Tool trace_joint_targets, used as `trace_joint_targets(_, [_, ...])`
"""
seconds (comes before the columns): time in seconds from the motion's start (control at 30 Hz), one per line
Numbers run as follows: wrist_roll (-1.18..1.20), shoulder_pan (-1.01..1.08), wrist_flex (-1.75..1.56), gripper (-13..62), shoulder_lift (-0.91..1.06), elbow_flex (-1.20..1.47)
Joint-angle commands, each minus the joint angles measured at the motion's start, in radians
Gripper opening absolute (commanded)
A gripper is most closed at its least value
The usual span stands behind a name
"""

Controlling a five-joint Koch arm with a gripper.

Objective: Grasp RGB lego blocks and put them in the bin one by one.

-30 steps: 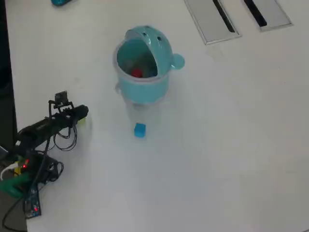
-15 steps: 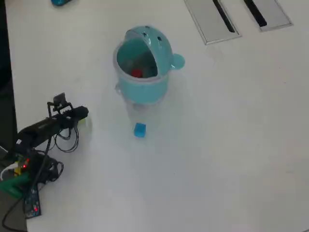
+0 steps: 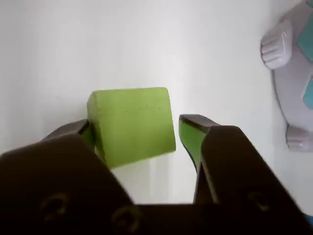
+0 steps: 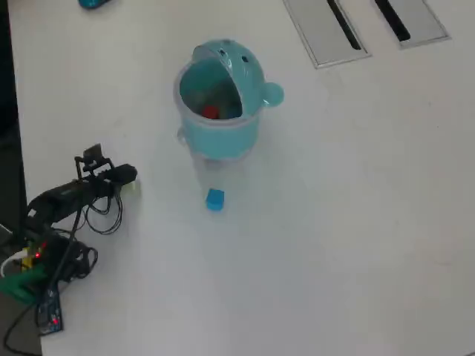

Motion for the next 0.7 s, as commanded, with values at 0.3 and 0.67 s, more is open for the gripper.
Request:
trace_joint_targets(0.3, [-0.077,0.014,-0.020,35.6,-0.005,-0.043])
trace_joint_targets(0.67, [-0.149,0.011,0.127,24.3,0.000,-0.072])
